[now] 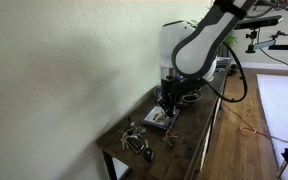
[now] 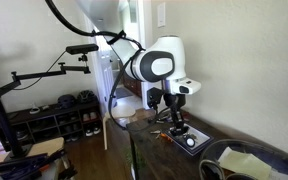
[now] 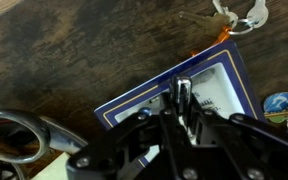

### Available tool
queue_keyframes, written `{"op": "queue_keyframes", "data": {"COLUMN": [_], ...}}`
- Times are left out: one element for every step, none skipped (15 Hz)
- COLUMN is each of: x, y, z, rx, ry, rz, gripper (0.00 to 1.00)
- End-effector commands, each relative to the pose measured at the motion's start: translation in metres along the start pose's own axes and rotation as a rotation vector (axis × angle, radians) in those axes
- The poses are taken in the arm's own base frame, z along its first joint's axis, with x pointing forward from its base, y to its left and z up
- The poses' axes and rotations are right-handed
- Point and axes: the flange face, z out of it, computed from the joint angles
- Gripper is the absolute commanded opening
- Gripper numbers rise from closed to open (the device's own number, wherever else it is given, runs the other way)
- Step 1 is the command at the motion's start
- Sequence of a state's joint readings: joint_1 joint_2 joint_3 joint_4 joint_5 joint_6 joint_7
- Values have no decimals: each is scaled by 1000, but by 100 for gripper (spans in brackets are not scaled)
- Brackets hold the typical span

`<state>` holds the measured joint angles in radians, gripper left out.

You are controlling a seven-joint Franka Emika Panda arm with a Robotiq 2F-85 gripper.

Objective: Put the two sets of keys on top of the blue and white object.

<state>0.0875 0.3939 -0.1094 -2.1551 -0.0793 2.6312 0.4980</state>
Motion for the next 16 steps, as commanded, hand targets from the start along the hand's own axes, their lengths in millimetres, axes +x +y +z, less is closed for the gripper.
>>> {"op": "queue_keyframes", "data": {"x": [14, 17, 20, 23, 25, 28, 30, 31, 33, 32, 31, 29, 27, 25, 24, 22], "y": [-5, -7, -8, -10, -12, -13, -15, -16, -18, -20, -21, -23, -24, -26, -27, -28], "z": [8, 10, 11, 14, 15, 17, 19, 21, 22, 21, 21, 20, 18, 15, 15, 12], "rx": [24, 27, 29, 29, 29, 29, 30, 31, 32, 35, 36, 38, 40, 42, 42, 41], "ry": [-4, -5, -5, -6, -5, -4, -3, -6, -5, -8, -12, -9, -7, -3, -2, 1], "rz": [-11, -15, -16, -18, -20, -26, -29, -32, -35, -32, -41, -45, -47, -49, -52, -54], "gripper": [8, 7, 8, 7, 8, 7, 8, 7, 7, 42, 43, 49, 55, 62, 67, 75]}}
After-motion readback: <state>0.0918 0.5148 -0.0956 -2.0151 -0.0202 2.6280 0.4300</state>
